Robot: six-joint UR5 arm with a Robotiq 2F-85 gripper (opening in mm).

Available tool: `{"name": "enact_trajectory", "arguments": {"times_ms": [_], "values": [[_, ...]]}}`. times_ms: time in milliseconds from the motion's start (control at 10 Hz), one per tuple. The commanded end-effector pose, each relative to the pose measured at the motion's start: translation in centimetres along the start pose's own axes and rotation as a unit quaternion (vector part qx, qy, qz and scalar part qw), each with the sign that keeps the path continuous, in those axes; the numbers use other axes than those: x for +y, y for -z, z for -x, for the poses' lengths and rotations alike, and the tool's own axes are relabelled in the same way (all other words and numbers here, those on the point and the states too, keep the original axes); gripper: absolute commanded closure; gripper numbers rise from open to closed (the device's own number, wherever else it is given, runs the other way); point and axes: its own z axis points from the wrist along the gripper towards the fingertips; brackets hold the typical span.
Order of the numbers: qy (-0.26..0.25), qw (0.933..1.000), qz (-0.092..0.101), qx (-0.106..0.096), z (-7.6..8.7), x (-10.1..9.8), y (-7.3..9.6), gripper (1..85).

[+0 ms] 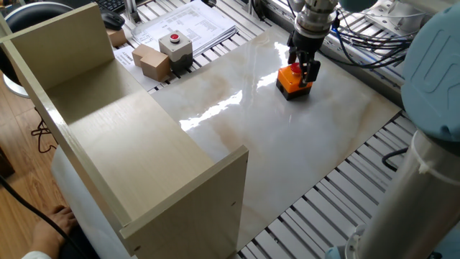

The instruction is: Put the object on the shelf

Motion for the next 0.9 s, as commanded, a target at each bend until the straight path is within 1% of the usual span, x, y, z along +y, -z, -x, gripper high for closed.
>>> {"name": "enact_trajectory", "arguments": {"times_ms": [0,200,400,500,600,700,800], "values": [[-0.005,0.9999,-0.008,-0.008,0.35,-0.32,-0.72,0.7],[-0.007,0.9999,-0.009,-0.011,0.28,-0.45,-1.17,0.7],[-0.007,0.9998,-0.010,-0.013,0.31,-0.60,-1.14,0.7],[-0.001,0.9997,-0.005,-0.023,0.56,-0.54,-0.91,1.0],[-0.002,0.9994,0.000,-0.035,1.02,-0.43,-0.79,17.0],[-0.013,0.9992,0.003,-0.038,1.23,-0.29,-0.77,46.3],[-0.015,0.9994,0.000,-0.033,0.89,-0.51,-0.76,74.3]]}}
